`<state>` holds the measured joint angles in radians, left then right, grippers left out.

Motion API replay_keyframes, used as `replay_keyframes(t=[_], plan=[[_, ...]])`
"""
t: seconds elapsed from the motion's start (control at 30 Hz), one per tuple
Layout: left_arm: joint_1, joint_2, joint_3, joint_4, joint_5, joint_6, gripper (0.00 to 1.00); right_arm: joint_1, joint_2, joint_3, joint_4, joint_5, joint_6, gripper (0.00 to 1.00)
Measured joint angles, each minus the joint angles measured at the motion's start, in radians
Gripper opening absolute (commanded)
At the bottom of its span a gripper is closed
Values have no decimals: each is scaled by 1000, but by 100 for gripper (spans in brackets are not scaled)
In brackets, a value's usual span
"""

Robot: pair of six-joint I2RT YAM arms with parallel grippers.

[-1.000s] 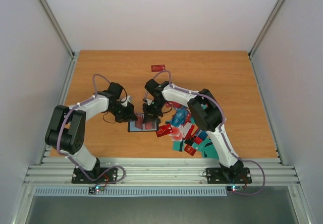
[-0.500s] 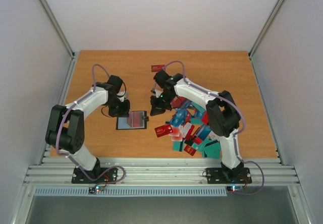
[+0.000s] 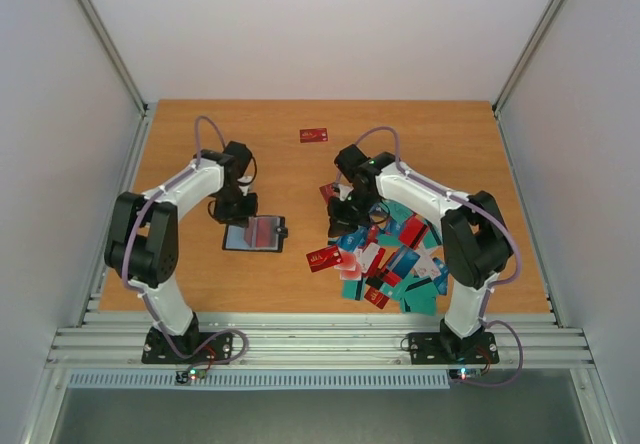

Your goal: Put the credit cards into the card holder

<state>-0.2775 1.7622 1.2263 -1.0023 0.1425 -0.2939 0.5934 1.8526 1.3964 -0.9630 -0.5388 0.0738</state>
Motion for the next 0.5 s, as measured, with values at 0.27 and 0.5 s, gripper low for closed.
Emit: replay_keyframes(t=[0.27, 0.5], plan=[[-72, 58, 70, -30, -90, -13, 14, -6, -65, -10, -37, 37, -1, 3], [-164, 132, 122, -35, -113, -53, 43, -22, -77, -10, -77, 64, -4, 3]])
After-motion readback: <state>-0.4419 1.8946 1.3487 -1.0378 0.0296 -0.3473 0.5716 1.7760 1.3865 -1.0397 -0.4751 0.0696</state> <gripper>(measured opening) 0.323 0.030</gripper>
